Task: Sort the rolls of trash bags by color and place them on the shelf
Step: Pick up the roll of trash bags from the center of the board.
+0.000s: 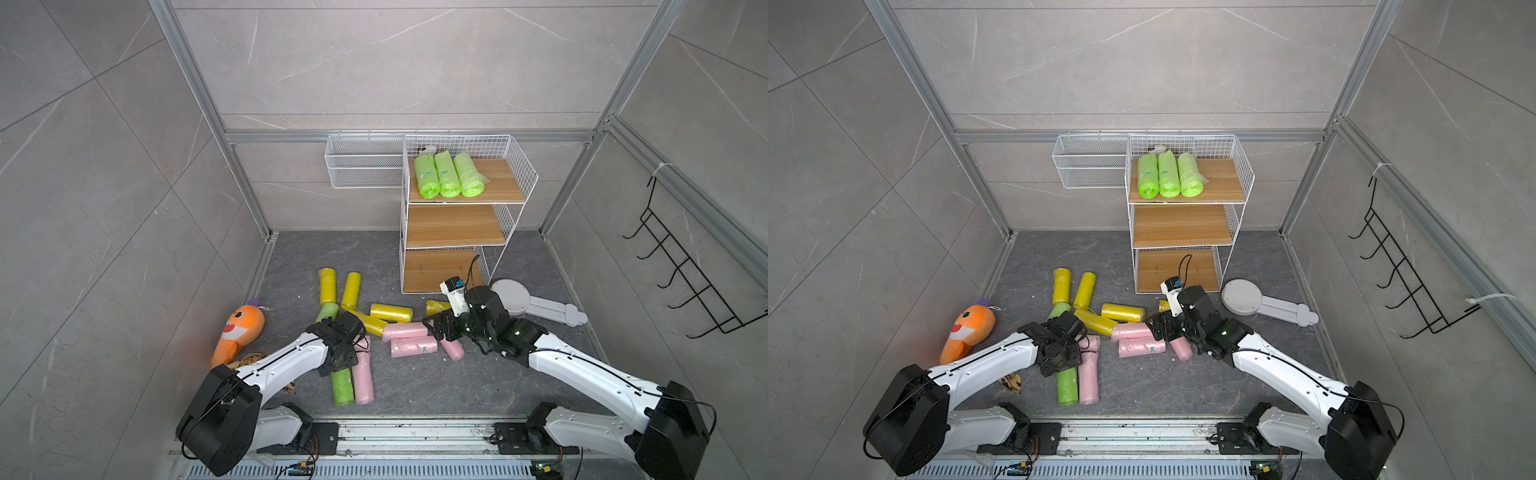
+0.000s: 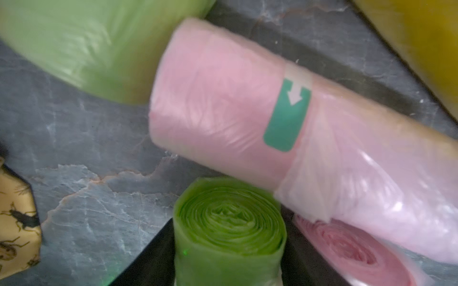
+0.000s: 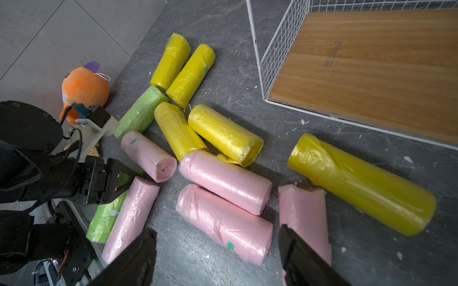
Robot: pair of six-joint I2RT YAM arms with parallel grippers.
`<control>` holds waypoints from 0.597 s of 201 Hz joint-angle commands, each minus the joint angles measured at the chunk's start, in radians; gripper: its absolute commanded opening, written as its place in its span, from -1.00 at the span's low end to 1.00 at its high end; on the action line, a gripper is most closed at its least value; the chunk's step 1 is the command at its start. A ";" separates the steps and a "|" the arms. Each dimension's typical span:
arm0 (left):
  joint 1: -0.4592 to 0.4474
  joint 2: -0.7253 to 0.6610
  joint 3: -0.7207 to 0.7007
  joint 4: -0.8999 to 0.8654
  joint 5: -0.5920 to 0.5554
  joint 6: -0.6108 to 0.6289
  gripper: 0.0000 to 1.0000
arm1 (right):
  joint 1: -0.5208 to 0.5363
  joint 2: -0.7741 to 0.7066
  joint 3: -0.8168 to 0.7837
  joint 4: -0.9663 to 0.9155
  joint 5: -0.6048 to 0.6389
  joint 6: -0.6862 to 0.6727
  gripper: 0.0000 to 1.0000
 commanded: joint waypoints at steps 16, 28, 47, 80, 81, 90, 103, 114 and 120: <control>0.006 -0.022 -0.015 0.037 -0.009 0.007 0.02 | 0.004 0.010 -0.008 0.017 0.001 0.027 0.63; 0.003 -0.035 -0.013 0.028 -0.026 -0.005 -0.07 | 0.004 0.007 -0.007 0.014 -0.001 0.033 0.62; -0.003 -0.071 -0.003 -0.003 -0.068 -0.036 -0.22 | 0.004 -0.007 -0.006 0.003 0.004 0.037 0.62; -0.009 -0.187 0.012 -0.074 -0.092 -0.082 -0.39 | 0.004 -0.031 0.004 -0.015 0.011 0.036 0.63; -0.009 -0.192 0.013 -0.077 -0.092 -0.084 -0.39 | 0.004 -0.031 0.005 -0.015 0.011 0.037 0.63; -0.009 -0.235 0.018 -0.101 -0.092 -0.098 -0.41 | 0.003 -0.033 0.012 -0.017 0.004 0.035 0.63; -0.008 -0.305 0.035 -0.129 -0.096 -0.118 -0.42 | 0.004 -0.037 0.021 -0.014 -0.017 0.031 0.64; -0.009 -0.362 0.064 -0.137 -0.101 -0.133 -0.42 | 0.004 -0.039 0.028 0.003 -0.053 0.031 0.66; -0.009 -0.389 0.082 -0.128 -0.103 -0.142 -0.43 | 0.003 -0.039 0.032 0.018 -0.076 0.034 0.67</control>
